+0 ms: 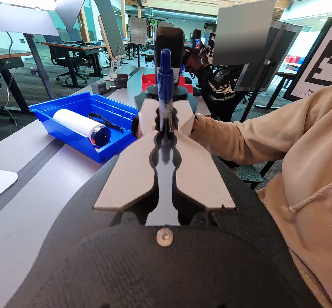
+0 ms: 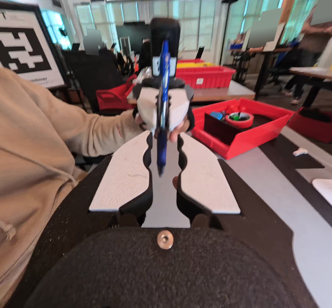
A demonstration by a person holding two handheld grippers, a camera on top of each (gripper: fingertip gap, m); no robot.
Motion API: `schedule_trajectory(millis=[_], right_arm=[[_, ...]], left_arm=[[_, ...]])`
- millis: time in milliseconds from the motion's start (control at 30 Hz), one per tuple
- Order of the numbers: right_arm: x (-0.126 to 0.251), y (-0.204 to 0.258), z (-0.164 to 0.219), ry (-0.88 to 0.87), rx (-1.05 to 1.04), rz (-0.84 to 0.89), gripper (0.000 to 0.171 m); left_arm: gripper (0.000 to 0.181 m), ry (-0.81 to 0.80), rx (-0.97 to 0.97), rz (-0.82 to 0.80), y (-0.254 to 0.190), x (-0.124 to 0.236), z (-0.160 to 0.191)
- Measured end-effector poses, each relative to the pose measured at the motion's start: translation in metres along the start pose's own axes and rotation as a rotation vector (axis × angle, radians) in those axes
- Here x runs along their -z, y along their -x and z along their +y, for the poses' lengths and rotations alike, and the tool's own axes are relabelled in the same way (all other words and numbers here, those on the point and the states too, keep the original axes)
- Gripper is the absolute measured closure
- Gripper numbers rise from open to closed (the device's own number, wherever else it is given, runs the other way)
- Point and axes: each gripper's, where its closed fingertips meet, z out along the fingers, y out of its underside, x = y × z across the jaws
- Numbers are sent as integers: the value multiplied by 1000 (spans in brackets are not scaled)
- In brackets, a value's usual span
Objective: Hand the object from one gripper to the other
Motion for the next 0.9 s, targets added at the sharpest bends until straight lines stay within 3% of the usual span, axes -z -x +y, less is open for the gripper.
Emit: schedule_trajectory(millis=[133, 200, 267, 400, 500, 600, 767, 900], right_arm=[[-25, 3, 24, 77, 39, 1, 159], [-27, 8, 20, 55, 27, -26, 160], [-21, 7, 4, -22, 24, -11, 160], [-8, 4, -18, -131, 2, 12, 160], [-11, 7, -15, -101, 6, 4, 160], [-14, 8, -14, -87, 1, 8, 160], [8, -19, -35, -125, 64, 222, 145], [49, -41, -45, 48, 371, 529, 137]], left_arm=[[171, 19, 22, 19, -1, 0, 3], [151, 0, 20, 41, -5, -1, 2], [142, 1, 4, 49, -5, 0, 4], [149, 60, -4, 84, -7, -1, 17], [170, 78, -6, 82, -9, -8, 21], [170, 85, -8, 67, -7, -11, 21], [170, 115, 59, -55, 18, 3, 21], [171, 302, 54, -216, 47, 28, 43]])
